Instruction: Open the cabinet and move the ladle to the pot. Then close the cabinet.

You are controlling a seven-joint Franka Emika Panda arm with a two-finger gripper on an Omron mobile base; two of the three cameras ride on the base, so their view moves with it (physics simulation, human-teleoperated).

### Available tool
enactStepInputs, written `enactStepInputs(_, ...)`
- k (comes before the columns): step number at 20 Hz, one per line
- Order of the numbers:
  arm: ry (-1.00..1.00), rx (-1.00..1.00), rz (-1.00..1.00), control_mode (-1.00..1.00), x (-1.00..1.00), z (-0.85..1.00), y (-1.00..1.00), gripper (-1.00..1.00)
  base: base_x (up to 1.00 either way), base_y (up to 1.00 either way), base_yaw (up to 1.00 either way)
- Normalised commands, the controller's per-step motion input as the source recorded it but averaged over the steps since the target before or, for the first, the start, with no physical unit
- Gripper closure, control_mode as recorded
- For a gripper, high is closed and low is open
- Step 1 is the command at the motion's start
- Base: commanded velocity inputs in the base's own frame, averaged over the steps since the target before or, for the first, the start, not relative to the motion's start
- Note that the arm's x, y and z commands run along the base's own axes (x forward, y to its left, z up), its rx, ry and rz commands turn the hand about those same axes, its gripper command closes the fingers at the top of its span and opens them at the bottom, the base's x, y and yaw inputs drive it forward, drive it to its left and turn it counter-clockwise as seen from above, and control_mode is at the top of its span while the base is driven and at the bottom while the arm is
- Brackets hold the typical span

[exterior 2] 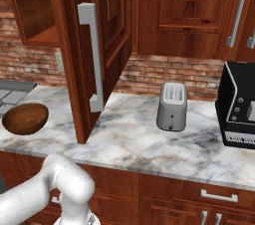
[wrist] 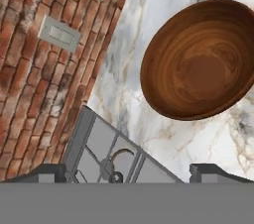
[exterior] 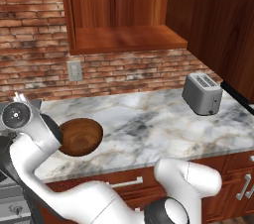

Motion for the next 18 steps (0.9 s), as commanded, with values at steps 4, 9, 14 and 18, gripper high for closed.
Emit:
enactStepInputs(4,-0.10,0.00,0.19,-1.00,-0.03,0.16,-1.00,-1.00,0.00,0.00,0.00)
enactStepInputs(9,-0.07,0.00,0.17,-1.00,-0.18,0.22,-0.81,-1.00,0.00,0.00,0.00)
enactStepInputs(14,-0.11,0.00,0.07,-1.00,-0.27,0.30,-0.55,-1.00,0.00,0.00,0.00)
enactStepInputs(18,-0.11,0.00,0.00,-1.00,-0.21,0.13,-0.39,-1.00,0.00,0.00,0.00)
